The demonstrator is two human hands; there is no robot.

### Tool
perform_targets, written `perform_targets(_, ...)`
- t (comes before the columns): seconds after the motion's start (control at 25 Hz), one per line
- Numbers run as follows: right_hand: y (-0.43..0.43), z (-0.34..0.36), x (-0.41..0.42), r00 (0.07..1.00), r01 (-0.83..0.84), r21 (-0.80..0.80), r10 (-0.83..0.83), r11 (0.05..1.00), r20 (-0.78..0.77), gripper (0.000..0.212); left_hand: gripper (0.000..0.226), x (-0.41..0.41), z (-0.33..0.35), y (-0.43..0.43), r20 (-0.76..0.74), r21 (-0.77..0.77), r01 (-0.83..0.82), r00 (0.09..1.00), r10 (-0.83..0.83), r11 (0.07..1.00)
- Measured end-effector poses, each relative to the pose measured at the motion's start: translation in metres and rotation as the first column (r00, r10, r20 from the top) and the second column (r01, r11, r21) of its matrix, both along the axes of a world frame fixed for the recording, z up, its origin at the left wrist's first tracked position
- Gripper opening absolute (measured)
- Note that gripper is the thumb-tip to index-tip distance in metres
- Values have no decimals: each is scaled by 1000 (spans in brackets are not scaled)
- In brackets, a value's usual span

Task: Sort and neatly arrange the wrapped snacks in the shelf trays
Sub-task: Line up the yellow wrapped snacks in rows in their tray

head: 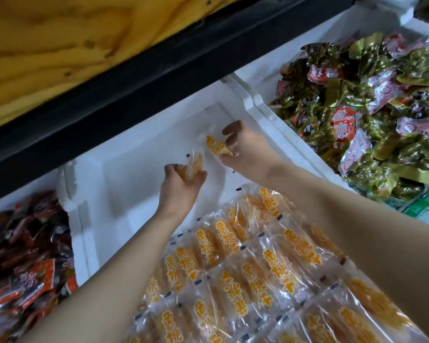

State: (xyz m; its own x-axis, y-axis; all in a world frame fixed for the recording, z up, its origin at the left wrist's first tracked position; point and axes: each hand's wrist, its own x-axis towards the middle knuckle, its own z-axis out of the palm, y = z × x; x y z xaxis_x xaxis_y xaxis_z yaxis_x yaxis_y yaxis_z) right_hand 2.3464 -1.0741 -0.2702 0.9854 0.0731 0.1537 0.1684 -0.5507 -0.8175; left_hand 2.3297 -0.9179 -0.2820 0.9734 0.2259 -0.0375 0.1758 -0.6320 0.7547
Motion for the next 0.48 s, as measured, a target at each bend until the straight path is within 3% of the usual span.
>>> perform_targets(0.08, -1, 8, -23, 1000, -5, 88, 7, 996, -19, 43, 36, -17, 11, -3, 8, -148, 11, 1000, -10, 989)
perform_targets(0.2, -8, 16, -64, 968, -81, 212, 127, 974, -215, 47, 32, -52, 24, -11, -5, -335, 53, 998, -58, 941)
perform_targets(0.36, -6, 22, -111, 907, -120, 478, 292, 870, -304, 10, 31, -97, 27, -13, -23, -476, 74, 995, -97, 876)
perform_targets(0.48, 1, 14, -124, 923, -37, 416, 191, 909, -334, 21, 28, -122, 21, 1, -27, -474, 32, 998, -50, 880)
